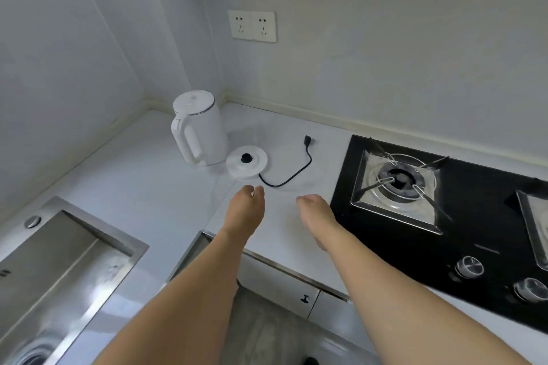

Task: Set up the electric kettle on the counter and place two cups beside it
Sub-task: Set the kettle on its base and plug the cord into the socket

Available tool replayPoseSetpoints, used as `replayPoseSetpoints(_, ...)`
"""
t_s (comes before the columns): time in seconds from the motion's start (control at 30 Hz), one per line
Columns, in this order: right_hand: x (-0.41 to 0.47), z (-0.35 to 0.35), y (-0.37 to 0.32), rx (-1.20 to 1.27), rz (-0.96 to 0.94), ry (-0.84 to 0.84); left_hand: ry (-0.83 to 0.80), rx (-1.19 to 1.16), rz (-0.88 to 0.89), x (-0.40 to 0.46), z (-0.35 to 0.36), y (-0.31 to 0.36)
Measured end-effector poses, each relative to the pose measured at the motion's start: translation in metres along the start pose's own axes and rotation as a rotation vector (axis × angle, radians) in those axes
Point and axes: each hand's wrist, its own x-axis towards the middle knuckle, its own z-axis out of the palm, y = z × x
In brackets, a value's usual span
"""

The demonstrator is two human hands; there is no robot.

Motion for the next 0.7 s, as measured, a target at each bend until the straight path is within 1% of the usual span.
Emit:
replayPoseSetpoints(0.13,0.040,0.037,-0.049,-0.025,-0.053,-0.079,0.118,-0.059,-0.051,0.050,-0.042,-0.011)
replayPoseSetpoints(0.27,0.084,0.074,-0.096,-0.046,-0.057,-0.123,0.304,-0.123,0.024,0.108,-0.089,-0.026)
replayPoseSetpoints(0.37,0.119,0.103,-0.127,-0.018,-0.028,-0.104,0.450,-0.175,0.063,0.153,-0.129,-0.043)
replayPoseSetpoints(0.4,0.129,0.114,-0.136,-0.010,-0.019,-0.098,0.482,-0.200,0.051,0.168,-0.141,-0.049)
replayPoseSetpoints(0.47,0.156,0.142,-0.157,0.009,-0.004,-0.098,0.506,-0.301,-0.034,0.204,-0.166,-0.060)
replayPoseSetpoints(0.5,0.166,0.152,-0.164,0.028,0.011,-0.109,0.490,-0.366,-0.091,0.219,-0.174,-0.063)
replayPoseSetpoints(0.57,0.188,0.169,-0.177,0.086,0.038,-0.131,0.385,-0.510,-0.173,0.250,-0.183,-0.072)
replayPoseSetpoints(0.6,0.196,0.175,-0.183,0.110,0.051,-0.138,0.311,-0.571,-0.200,0.263,-0.185,-0.075)
replayPoseSetpoints(0.7,0.213,0.187,-0.196,0.215,0.008,-0.180,0.056,-0.708,-0.293,0.291,-0.188,-0.080)
